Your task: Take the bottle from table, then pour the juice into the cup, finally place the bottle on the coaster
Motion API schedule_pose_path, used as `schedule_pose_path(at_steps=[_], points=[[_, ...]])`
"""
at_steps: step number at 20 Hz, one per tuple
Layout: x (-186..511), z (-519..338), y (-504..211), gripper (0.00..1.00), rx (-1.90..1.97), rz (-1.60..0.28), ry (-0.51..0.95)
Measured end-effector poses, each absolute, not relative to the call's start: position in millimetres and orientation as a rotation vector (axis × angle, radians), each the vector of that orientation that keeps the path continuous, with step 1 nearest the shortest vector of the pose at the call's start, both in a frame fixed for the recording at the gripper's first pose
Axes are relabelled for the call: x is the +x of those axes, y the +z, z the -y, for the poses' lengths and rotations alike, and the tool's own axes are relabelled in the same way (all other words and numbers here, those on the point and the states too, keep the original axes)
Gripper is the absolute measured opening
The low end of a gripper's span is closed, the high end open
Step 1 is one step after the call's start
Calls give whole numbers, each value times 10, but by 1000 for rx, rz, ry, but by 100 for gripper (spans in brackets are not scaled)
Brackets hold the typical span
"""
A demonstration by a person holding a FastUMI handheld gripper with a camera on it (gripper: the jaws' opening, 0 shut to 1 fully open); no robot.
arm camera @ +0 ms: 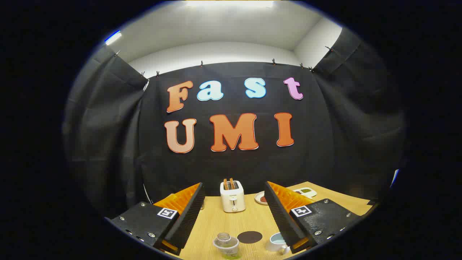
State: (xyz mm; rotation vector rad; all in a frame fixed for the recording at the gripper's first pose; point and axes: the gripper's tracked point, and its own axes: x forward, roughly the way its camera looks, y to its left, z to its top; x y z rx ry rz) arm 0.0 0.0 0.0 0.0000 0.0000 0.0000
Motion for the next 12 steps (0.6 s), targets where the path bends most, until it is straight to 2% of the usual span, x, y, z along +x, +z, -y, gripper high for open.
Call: schedule_pose_path(at_steps=[12], points=[[-12, -300, -85, 98, -52, 5, 16]])
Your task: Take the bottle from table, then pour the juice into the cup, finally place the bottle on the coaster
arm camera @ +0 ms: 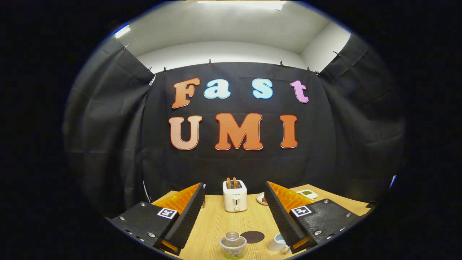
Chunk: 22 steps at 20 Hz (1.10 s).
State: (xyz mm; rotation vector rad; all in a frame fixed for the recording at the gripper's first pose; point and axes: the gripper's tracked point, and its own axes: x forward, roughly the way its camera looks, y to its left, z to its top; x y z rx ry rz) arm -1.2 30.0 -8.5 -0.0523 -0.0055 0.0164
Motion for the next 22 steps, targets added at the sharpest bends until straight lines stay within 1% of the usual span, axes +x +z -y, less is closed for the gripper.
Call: schedule_pose_path(at_steps=[4, 11, 22], points=[[-5, -361, -205, 98, -111, -14, 19], [-30, -341, -401, 99, -66, -53, 29], [-26, -283, -1275, 99, -43, -198, 24]])
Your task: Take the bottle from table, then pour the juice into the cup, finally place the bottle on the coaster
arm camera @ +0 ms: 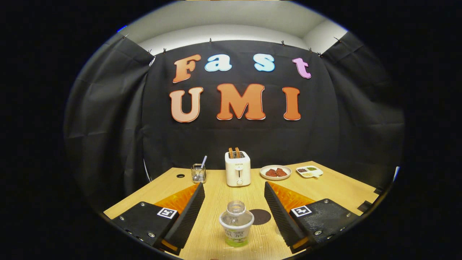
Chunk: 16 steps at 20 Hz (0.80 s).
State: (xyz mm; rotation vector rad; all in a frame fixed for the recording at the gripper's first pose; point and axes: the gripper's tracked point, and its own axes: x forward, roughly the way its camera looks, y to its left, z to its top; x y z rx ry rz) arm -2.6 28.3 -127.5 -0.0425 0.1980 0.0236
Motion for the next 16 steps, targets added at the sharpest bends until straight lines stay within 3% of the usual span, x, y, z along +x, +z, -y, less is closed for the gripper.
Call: schedule_pose_path(at_steps=[16], points=[[48, -288, -2254, 99, -47, -337, 19]])
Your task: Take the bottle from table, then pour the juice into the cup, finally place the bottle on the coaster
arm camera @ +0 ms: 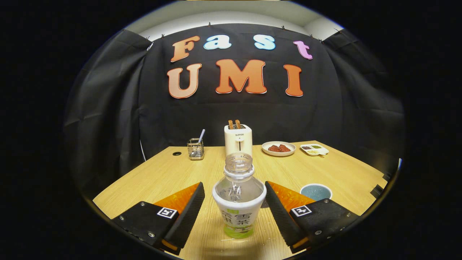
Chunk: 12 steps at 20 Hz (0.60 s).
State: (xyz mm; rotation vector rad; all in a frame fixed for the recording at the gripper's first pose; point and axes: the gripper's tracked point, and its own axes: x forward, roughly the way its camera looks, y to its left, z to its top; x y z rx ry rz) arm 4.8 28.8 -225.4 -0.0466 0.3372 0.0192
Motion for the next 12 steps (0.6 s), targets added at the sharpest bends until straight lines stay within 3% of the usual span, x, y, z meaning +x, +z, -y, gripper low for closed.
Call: schedule_pose_path(at_steps=[12], points=[[69, -221, -2669, 99, -44, -396, -1]])
